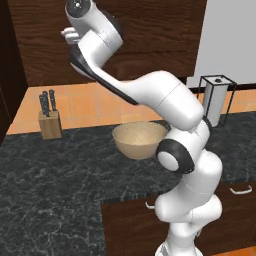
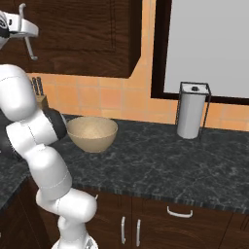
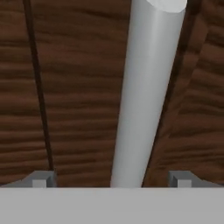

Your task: Open the cabinet, pick up the bread from the cabinet and place it in the basket. Then move the basket to the dining counter.

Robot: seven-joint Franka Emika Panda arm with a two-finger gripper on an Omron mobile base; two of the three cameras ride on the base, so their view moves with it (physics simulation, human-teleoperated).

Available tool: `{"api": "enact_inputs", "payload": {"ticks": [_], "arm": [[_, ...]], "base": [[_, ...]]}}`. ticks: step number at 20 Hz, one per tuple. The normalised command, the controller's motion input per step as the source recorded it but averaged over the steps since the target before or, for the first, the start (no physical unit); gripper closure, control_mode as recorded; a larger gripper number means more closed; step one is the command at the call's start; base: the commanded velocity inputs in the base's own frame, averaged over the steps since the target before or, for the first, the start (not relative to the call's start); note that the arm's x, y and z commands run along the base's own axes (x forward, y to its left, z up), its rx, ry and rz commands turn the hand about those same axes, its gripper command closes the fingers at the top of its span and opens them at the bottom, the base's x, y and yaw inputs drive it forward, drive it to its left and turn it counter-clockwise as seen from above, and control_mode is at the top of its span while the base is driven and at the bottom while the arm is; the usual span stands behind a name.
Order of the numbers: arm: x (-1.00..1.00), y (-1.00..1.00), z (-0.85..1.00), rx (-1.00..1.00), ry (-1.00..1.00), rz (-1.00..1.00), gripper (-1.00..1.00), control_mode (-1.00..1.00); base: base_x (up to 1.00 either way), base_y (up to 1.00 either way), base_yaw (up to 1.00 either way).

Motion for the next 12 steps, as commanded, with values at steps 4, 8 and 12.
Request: {"api": "enact_inputs", "payload": {"ticks": [4, 8, 12], "arm": [[0.32, 0.00, -0.35, 0.04, -0.20, 0.03, 1.00, -1.00], [0.32, -0.09, -0.31, 0.06, -0.19, 0.07, 1.00, -1.00], [0.23, -0.48, -0.39, 0.04, -0.09, 0.04, 1.00, -1.00]], "base": [[0.00, 0.00, 0.00], [0.00, 0.00, 0.00], [0.00, 0.00, 0.00]]}}
